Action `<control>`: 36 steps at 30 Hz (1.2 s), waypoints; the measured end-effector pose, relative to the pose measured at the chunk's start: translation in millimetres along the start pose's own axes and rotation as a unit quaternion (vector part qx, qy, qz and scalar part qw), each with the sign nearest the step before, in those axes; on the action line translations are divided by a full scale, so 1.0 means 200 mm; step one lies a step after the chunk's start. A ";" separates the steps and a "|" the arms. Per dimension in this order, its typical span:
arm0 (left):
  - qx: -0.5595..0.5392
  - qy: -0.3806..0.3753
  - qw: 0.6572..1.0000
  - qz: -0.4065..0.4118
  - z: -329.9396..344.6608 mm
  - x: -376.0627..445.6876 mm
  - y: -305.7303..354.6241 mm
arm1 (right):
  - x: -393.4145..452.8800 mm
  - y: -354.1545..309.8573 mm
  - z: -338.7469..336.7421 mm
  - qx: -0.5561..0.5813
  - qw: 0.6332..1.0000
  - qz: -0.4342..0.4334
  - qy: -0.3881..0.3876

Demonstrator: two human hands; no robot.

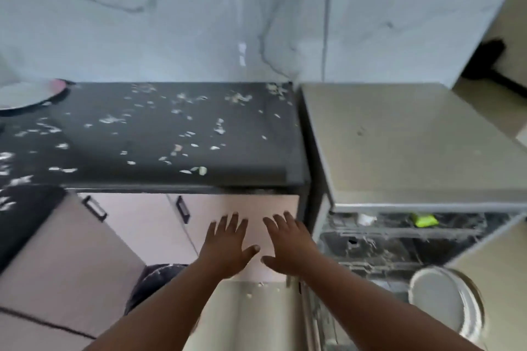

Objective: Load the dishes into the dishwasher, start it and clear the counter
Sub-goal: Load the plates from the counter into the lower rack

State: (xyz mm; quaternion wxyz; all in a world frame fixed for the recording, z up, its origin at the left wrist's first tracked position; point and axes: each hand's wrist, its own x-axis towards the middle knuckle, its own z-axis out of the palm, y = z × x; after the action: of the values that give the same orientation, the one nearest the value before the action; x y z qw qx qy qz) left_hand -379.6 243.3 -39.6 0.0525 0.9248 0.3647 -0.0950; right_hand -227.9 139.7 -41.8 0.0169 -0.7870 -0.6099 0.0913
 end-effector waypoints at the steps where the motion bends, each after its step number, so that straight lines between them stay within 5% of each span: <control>1: -0.018 0.020 0.999 -0.021 -0.03 -0.05 -0.11 | 0.05 -0.11 -0.04 -0.004 1.000 -0.004 0.007; 14: -0.084 0.154 0.947 -0.270 -0.40 -0.79 -1.66 | 0.57 -1.74 -0.31 0.013 0.986 -0.154 0.061; 23: -0.098 0.171 0.918 -0.344 -0.48 -0.68 -2.07 | 1.07 -2.05 -0.45 0.034 0.978 -0.190 0.079; 36: -0.116 0.160 0.870 -0.452 -0.72 -0.02 -2.42 | 2.10 -2.03 -0.63 -0.021 0.949 -0.306 0.069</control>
State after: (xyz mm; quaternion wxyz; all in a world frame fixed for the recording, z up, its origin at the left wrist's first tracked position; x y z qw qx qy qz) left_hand -694.2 617.1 89.1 0.0519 0.6484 0.7548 0.0844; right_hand -496.0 659.3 86.1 0.0691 -0.5672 -0.8205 0.0147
